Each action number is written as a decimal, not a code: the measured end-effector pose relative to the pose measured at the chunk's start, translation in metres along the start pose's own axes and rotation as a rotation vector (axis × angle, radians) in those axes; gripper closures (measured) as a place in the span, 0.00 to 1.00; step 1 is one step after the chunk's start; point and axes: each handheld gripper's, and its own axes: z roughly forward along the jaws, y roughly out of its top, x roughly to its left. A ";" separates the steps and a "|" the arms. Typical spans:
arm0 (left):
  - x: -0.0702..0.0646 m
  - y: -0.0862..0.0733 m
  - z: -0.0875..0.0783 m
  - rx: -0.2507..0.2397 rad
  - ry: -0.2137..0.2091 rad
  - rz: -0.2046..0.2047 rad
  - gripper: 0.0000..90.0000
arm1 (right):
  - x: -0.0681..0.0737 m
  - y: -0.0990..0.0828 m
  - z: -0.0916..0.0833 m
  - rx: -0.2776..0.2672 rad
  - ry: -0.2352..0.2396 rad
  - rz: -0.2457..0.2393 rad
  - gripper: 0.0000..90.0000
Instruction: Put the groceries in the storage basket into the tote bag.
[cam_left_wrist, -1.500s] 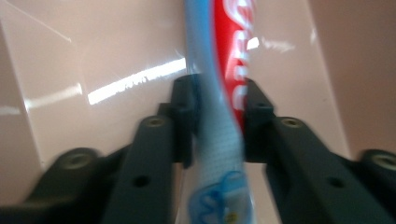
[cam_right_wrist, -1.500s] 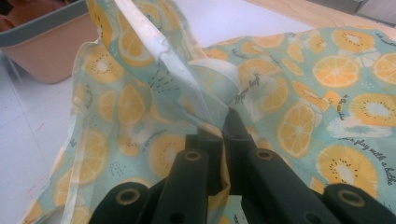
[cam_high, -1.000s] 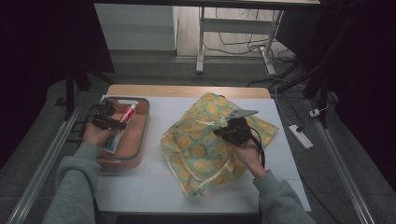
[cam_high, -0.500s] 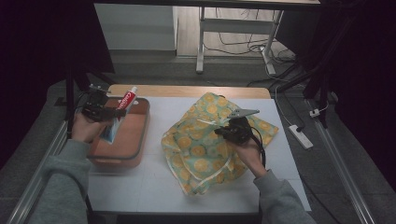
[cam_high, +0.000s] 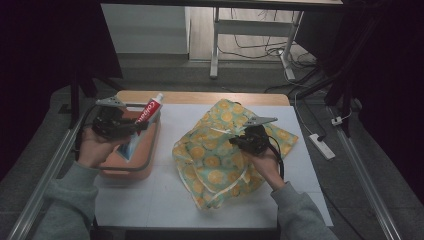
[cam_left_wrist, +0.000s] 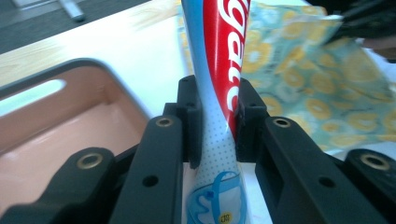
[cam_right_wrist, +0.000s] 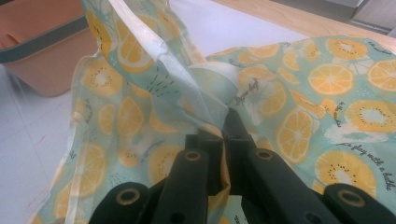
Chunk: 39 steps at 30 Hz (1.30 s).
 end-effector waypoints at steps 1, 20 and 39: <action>-0.003 -0.001 0.002 -0.001 -0.013 0.006 0.84 | 0.000 0.000 0.000 0.000 0.000 0.000 0.99; -0.086 -0.012 0.066 0.135 -0.197 0.184 0.84 | 0.001 0.004 -0.001 -0.021 0.001 -0.002 0.99; -0.115 -0.010 0.159 0.326 -0.220 0.227 0.84 | 0.007 0.009 -0.010 -0.090 0.010 0.007 0.99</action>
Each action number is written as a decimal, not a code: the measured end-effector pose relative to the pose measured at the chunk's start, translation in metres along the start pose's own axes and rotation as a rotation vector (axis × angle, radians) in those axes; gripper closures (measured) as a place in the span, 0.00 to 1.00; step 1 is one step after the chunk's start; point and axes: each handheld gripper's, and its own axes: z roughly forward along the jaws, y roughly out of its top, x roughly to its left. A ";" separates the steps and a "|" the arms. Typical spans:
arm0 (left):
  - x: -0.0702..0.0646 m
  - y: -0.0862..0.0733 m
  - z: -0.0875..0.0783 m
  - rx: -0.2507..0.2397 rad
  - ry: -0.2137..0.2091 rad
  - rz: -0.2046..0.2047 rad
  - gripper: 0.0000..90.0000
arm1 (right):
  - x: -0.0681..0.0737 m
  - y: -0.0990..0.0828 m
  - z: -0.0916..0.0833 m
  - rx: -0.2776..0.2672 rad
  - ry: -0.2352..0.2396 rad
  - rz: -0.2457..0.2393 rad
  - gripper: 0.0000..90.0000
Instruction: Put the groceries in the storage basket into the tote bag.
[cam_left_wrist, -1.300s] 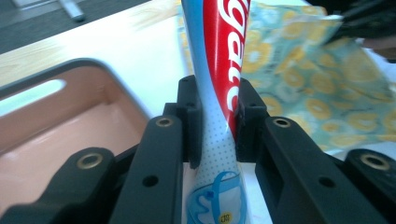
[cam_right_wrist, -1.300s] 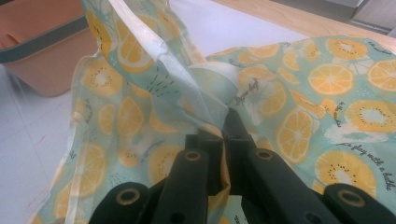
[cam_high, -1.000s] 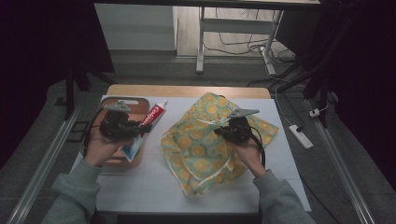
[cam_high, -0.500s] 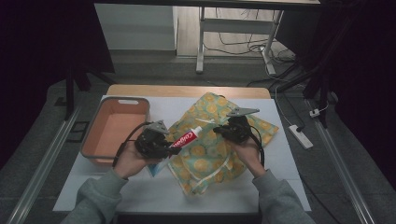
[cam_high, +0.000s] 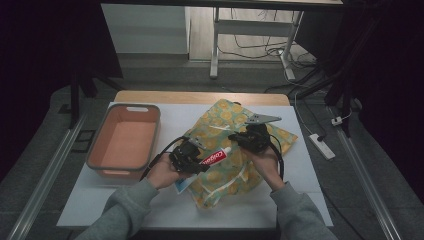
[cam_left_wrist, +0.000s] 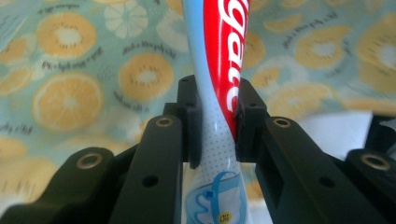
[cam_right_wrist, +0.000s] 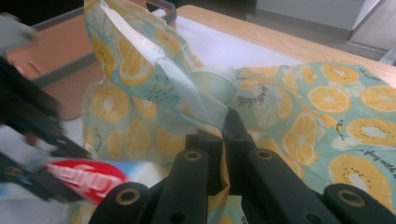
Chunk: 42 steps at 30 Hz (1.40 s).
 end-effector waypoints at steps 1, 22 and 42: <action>0.001 0.002 0.004 0.003 -0.003 -0.008 0.84 | 0.002 0.001 -0.001 -0.004 0.001 -0.003 0.99; 0.014 0.040 0.050 -0.049 0.019 -0.100 0.83 | 0.007 -0.001 0.000 -0.004 0.009 -0.005 0.99; 0.005 0.035 0.048 -0.146 0.036 -0.087 0.53 | -0.002 -0.004 0.001 0.008 -0.010 0.018 0.99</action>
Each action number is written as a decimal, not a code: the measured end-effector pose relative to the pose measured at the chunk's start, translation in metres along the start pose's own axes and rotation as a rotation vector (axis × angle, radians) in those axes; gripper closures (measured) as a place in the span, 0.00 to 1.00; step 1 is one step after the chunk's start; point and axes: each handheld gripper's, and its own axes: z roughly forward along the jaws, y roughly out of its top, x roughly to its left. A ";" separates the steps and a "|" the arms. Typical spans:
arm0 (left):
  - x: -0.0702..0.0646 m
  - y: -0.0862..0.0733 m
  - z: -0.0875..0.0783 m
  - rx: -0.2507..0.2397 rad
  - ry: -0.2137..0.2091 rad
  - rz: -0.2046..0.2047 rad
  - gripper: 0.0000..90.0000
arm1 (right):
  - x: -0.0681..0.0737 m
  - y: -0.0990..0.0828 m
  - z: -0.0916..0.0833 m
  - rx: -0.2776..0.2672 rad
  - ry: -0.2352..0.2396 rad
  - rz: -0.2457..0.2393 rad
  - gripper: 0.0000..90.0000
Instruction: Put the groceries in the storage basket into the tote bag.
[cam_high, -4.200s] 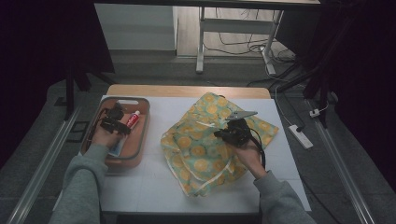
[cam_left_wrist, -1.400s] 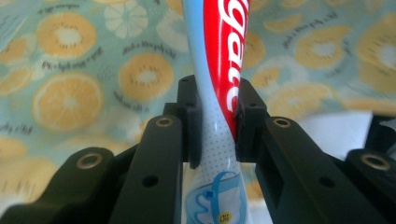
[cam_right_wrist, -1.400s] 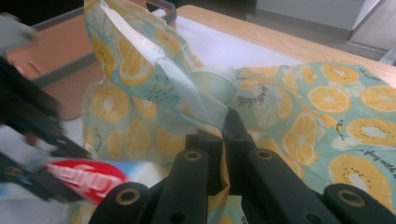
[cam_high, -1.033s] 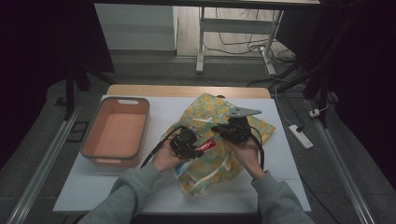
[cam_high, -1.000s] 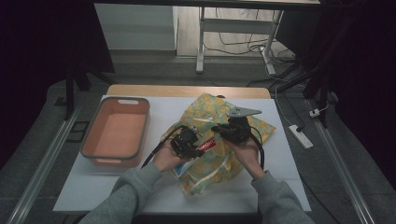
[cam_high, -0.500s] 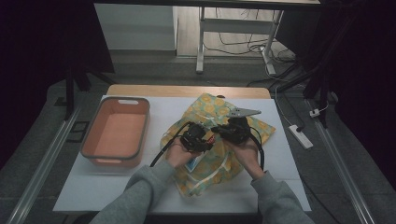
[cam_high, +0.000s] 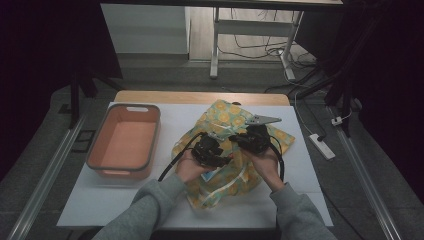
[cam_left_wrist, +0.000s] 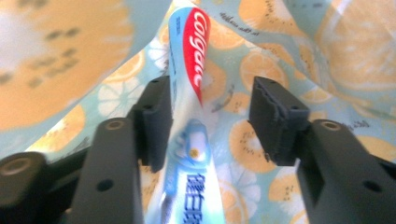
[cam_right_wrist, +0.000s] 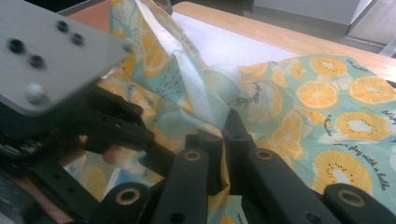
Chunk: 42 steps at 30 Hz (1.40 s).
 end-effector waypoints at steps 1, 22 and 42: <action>0.002 -0.002 -0.001 -0.002 -0.004 -0.004 0.52 | -0.001 0.000 0.000 0.003 -0.001 0.000 0.99; 0.021 -0.040 -0.104 -0.112 -0.014 0.054 0.45 | -0.002 -0.005 -0.001 0.027 0.005 -0.006 0.99; 0.066 -0.057 -0.137 -0.121 0.033 0.010 0.43 | 0.014 -0.028 -0.013 0.070 0.029 -0.065 0.99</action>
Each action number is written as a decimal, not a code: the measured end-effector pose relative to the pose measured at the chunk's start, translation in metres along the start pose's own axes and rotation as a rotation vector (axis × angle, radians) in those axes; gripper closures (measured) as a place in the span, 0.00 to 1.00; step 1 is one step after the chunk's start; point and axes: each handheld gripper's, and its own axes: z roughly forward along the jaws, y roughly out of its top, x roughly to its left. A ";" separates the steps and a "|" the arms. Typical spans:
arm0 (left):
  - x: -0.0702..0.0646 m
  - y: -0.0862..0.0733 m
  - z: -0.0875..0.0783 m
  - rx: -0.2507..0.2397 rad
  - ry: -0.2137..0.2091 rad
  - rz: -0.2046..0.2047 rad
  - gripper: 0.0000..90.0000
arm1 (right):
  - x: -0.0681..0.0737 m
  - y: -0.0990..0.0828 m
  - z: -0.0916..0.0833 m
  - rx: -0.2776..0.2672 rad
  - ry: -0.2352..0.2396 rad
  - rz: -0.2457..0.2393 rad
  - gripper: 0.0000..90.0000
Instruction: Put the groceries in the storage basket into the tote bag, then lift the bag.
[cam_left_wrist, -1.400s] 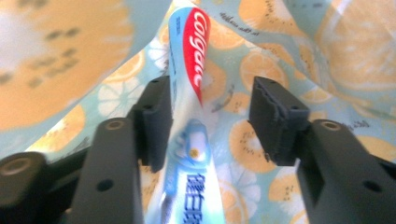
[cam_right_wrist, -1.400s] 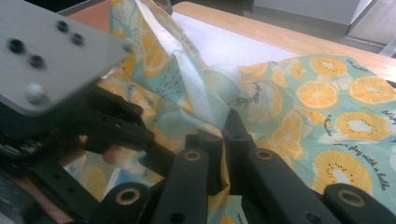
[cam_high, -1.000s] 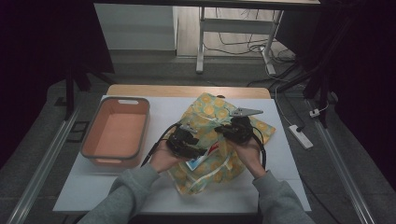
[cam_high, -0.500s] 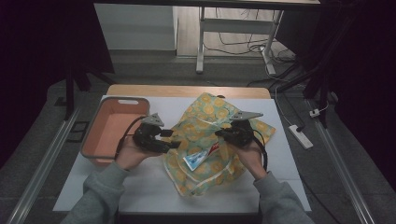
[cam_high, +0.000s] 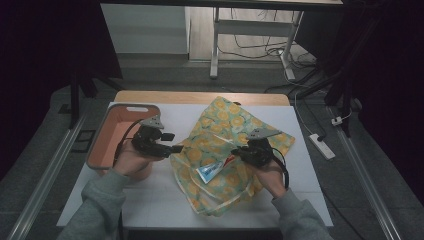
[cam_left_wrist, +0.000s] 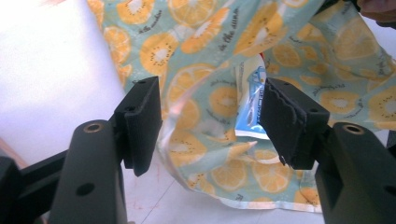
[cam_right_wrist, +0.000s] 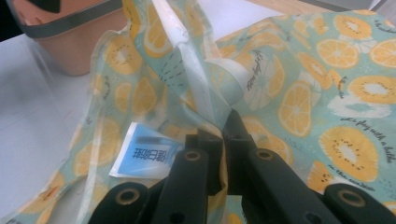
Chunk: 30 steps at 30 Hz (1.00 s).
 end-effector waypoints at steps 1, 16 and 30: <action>0.001 0.000 0.000 -0.002 0.004 -0.005 0.43 | 0.001 0.000 -0.001 -0.001 0.003 -0.003 0.99; 0.001 0.012 0.034 0.073 0.082 0.002 0.32 | 0.001 -0.004 -0.006 0.001 0.017 -0.021 0.98; 0.007 0.012 0.067 0.180 0.143 0.006 0.34 | -0.002 -0.006 -0.007 0.005 0.010 -0.015 0.98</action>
